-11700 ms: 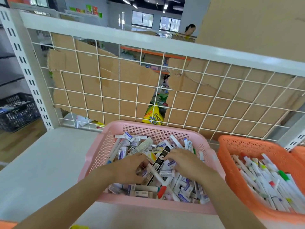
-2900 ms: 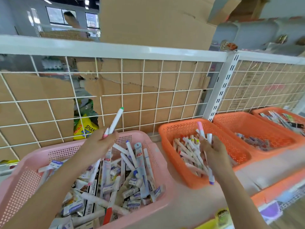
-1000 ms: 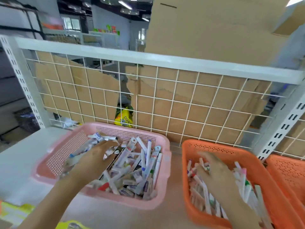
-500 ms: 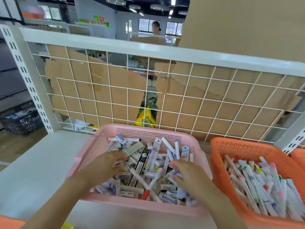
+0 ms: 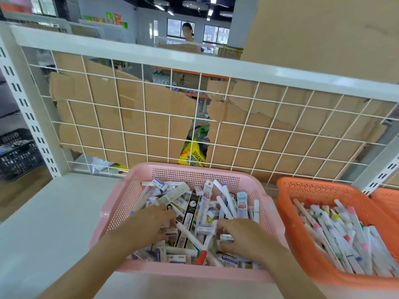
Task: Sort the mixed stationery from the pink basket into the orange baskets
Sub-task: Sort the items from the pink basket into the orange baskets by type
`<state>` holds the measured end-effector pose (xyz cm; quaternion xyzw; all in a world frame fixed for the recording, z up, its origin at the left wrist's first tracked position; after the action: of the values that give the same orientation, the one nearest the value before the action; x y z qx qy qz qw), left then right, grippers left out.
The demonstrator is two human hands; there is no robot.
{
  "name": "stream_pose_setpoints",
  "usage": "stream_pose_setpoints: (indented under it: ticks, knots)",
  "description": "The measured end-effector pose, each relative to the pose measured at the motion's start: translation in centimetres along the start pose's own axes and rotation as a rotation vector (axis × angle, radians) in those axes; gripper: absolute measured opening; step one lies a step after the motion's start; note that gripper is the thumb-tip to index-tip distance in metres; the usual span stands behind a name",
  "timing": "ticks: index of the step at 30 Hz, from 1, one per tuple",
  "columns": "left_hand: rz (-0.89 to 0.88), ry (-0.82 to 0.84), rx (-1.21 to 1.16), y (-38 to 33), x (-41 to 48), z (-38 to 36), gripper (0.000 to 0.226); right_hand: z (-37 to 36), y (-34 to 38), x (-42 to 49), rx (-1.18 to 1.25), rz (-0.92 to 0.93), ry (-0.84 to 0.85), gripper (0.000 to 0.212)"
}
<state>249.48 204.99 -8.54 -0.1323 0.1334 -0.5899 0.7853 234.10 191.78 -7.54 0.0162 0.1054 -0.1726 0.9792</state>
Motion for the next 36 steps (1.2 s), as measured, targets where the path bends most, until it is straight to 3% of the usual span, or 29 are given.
stream_pose_setpoints:
  ticks: [7, 16, 25, 27, 32, 36]
  knots:
    - [0.027, -0.03, -0.078, 0.1, 0.2, 0.3, 0.025, 0.3, -0.4, 0.3, 0.102, -0.045, -0.08, 0.021]
    - [-0.004, -0.283, -0.293, 0.4, -0.8, 1.9, 0.021, 2.7, -2.2, -0.5, 0.154, -0.195, -0.379, 0.017]
    - [-0.084, -0.384, -0.298, -1.6, -0.6, 3.6, 0.024, 3.8, -6.3, -6.4, 0.217, -0.336, -0.553, 0.016]
    - [-0.131, -0.411, -0.271, -2.7, -0.3, 3.9, 0.015, 3.4, -7.5, -8.2, 0.24, -0.386, -0.565, 0.017]
    - [-0.191, -0.393, -0.113, -6.0, 1.2, 3.9, 0.027, 2.7, -10.2, -13.3, 0.222, -0.49, -0.649, 0.012]
    - [-0.294, -0.364, -0.18, -9.1, 3.2, 3.0, 0.041, 1.8, -12.6, -17.7, 0.223, -0.584, -0.701, 0.014]
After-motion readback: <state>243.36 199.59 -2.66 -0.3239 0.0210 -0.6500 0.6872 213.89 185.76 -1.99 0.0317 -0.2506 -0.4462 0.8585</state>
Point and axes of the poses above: each hand's wrist, its own x-axis towards the middle knuckle, its own z-axis out of the back of the hand, y = z × x, the point moved 5 cm from there along x, towards the middle knuckle, and after that the axes turned 11 degrees about -x, right-handed, at the moved point
